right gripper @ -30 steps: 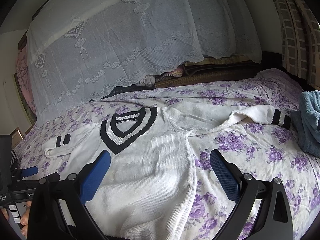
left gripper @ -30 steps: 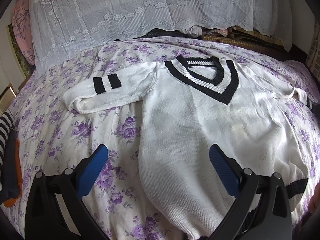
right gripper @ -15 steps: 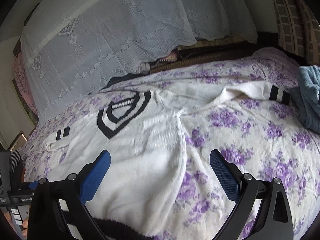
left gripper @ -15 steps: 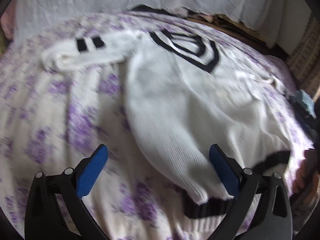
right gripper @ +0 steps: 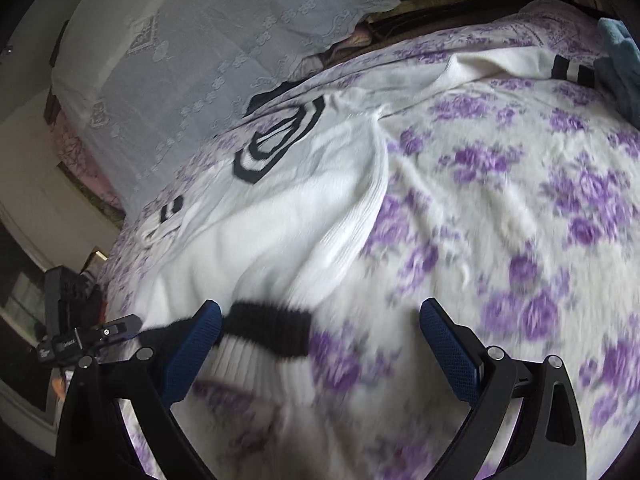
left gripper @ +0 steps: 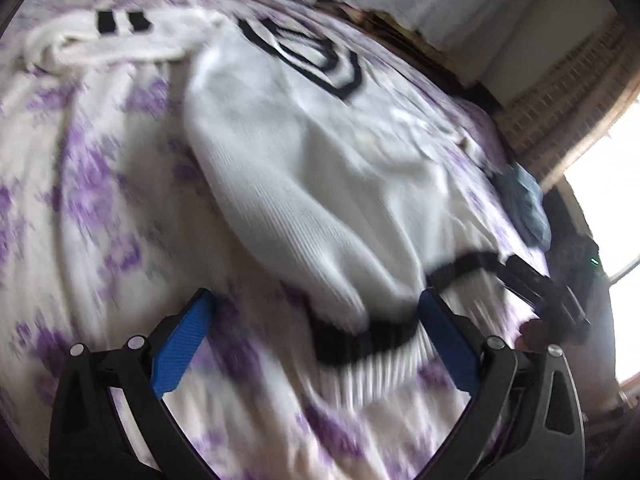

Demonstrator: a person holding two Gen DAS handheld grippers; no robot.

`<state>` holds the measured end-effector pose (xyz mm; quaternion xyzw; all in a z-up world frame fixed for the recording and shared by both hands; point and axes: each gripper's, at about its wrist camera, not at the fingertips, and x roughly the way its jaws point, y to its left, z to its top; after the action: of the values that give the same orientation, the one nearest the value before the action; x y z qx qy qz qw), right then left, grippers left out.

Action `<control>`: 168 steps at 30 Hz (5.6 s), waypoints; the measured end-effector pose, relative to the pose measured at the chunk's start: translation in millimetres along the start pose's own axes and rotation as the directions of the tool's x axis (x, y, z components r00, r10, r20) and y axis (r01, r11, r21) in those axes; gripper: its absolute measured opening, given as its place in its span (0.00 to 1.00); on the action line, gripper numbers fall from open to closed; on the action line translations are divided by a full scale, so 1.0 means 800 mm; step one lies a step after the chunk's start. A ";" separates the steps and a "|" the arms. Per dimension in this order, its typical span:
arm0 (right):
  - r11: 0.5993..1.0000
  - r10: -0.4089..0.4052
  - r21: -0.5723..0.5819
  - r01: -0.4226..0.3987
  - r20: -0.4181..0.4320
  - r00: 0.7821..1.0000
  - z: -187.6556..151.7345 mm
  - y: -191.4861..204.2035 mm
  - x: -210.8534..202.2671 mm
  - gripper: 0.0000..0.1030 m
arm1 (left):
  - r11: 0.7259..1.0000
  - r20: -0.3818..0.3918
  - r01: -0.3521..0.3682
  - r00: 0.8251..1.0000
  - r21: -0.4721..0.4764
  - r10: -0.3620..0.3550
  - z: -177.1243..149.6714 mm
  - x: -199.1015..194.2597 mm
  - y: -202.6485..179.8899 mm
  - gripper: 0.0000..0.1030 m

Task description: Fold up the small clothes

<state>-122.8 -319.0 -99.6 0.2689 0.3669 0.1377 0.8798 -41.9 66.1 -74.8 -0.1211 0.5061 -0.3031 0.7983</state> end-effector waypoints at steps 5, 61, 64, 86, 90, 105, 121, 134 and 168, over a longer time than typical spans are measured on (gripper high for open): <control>0.996 0.090 0.005 -0.090 -0.076 0.993 -0.009 0.013 0.013 0.97 | 0.998 -0.028 0.049 0.998 0.025 -0.048 -0.011 -0.008 0.002 0.96; 0.997 0.074 0.000 -0.074 -0.115 0.991 -0.003 -0.013 0.010 0.56 | 1.000 0.054 -0.003 0.999 -0.031 0.004 0.010 -0.028 0.017 0.75; 0.996 0.087 0.007 -0.087 -0.111 0.990 -0.003 -0.012 0.022 0.56 | 0.992 -0.013 0.002 1.000 -0.124 -0.003 0.030 0.008 0.030 0.74; 0.998 0.039 -0.040 -0.048 -0.192 0.981 -0.007 -0.017 0.015 0.26 | 0.999 -0.079 -0.028 0.997 -0.041 0.025 -0.011 -0.003 0.027 0.22; 0.997 -0.064 -0.042 0.062 -0.051 0.997 0.033 -0.033 -0.027 0.48 | 0.993 0.061 -0.117 0.991 0.002 0.117 0.008 -0.056 0.023 0.57; 0.996 -0.027 -0.094 0.008 -0.204 0.979 0.120 -0.012 0.126 0.48 | 0.953 -0.011 -0.290 0.956 0.087 0.292 0.148 0.079 0.007 0.77; 0.996 0.013 0.092 -0.008 -0.049 0.999 0.246 -0.073 0.210 0.61 | 0.919 0.101 -0.392 0.916 0.034 0.388 0.237 0.123 0.039 0.94; 0.839 -0.199 0.539 0.074 0.178 0.964 0.238 -0.237 0.054 0.62 | 0.884 0.107 -0.457 0.888 0.100 0.447 0.228 0.132 0.025 0.96; 0.704 -0.703 0.227 0.673 0.095 0.705 0.277 -0.248 0.069 0.87 | 0.923 0.115 -0.382 0.920 0.040 0.376 0.237 0.117 0.036 0.96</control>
<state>83.6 -539.2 -114.9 0.1990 0.3731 -0.2585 0.8685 163.9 10.5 -70.9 -0.0119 0.4678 -0.1515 0.8707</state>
